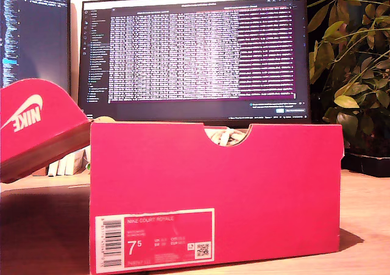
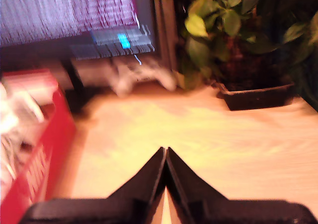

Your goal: Close the red shoebox by pushing the lid with your left arm and holding the box in place with your right arm

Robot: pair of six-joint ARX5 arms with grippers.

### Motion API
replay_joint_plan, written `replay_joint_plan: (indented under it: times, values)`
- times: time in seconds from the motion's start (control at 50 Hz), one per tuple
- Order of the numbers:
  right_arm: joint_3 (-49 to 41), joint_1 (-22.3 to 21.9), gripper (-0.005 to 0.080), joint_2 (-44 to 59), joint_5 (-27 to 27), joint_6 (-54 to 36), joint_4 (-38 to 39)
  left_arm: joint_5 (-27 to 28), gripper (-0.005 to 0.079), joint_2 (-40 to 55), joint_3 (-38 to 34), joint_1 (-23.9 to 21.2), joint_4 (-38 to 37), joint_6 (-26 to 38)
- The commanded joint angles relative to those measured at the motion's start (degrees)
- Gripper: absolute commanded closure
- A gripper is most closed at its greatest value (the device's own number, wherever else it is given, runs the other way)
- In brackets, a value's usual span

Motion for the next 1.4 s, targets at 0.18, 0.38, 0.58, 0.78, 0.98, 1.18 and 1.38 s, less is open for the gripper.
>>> replay_joint_plan:
  times: [0.18, 0.38, 0.58, 0.78, 0.98, 1.18, 1.38]
  values:
    - [-0.5, 0.3, 0.0764, -0.4, -2.5, 17.3, 7.5, 1.1, 0.0761, -0.2, 2.2, -0.3, 1.7, -8.4]
    - [4.7, 0.3, 0.0764, 0.7, -6.5, 18.3, 4.2, 3.4, 0.0762, 0.8, 7.0, -0.3, 0.9, -13.2]
    - [11.6, 0.3, 0.0765, 7.7, -8.2, 13.6, -1.2, 6.2, 0.0761, 7.3, 10.4, -0.2, -0.7, -14.4]
    - [21.2, 0.3, 0.0764, 21.6, -9.4, 5.6, -5.5, 8.3, 0.0762, 16.9, 14.1, 0.4, -1.2, -14.1]
    - [31.1, 0.3, 0.0764, 37.5, -11.1, -1.0, -8.4, 6.1, 0.0762, 25.7, 20.3, 4.6, -7.1, -9.3]
    - [36.5, 0.4, 0.0764, 51.3, -15.6, -6.0, -8.9, 10.6, 0.0761, 33.4, 25.6, 10.6, -15.2, -6.2]
    - [38.6, 2.8, 0.0764, 62.2, -16.8, -10.4, -7.5, 15.5, 0.0762, 41.6, 30.6, 14.4, -24.1, 1.2]
